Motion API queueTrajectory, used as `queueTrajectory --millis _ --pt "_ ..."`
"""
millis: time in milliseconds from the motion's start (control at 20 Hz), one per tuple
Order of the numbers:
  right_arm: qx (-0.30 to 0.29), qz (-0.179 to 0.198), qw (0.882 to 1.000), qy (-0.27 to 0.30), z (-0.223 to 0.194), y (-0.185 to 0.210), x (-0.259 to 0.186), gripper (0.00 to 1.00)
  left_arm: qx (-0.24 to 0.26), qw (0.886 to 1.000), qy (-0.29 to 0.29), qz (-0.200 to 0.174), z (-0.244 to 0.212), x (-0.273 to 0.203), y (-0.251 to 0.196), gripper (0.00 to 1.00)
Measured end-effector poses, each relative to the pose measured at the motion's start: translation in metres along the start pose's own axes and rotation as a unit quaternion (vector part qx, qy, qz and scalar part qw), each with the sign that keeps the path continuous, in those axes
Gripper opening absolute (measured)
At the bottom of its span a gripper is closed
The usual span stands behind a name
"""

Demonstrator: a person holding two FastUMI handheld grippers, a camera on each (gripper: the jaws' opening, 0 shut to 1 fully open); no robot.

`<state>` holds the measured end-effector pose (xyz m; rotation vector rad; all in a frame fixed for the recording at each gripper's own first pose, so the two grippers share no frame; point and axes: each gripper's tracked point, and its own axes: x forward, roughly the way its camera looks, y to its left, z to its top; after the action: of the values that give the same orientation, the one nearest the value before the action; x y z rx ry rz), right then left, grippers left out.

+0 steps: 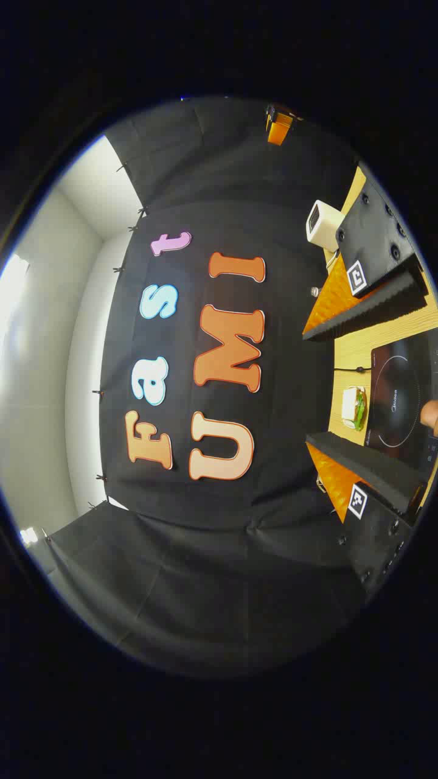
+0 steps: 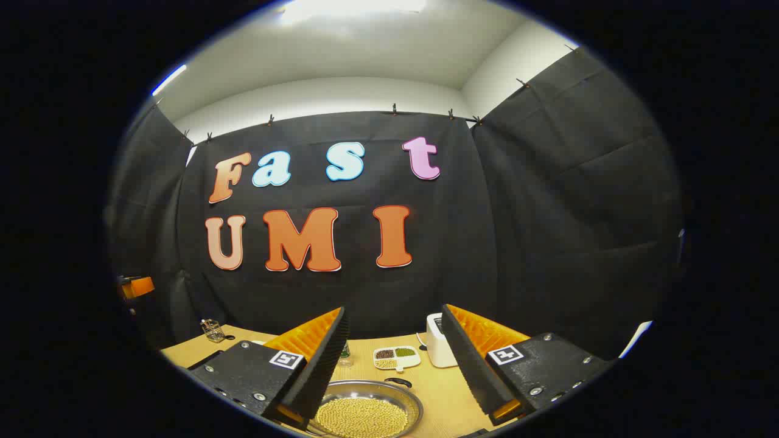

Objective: First push the handle of the pot to place it horizontally, then grasp the pot with both hands and set it on the induction cooktop.

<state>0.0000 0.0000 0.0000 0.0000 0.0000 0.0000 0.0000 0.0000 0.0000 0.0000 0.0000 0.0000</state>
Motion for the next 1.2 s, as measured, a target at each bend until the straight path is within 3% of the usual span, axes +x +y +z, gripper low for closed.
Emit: queueTrajectory --millis 900,1200 --pt "-0.016 0.010 1.000 0.021 -0.013 0.001 -0.001 0.95 -0.008 1.000 0.000 -0.002 0.008 -0.009 0.000 0.97" --pt "-0.008 -0.004 1.000 0.027 -0.020 -0.009 0.001 0.90 -0.015 1.000 0.008 0.003 0.004 -0.008 0.005 0.97"
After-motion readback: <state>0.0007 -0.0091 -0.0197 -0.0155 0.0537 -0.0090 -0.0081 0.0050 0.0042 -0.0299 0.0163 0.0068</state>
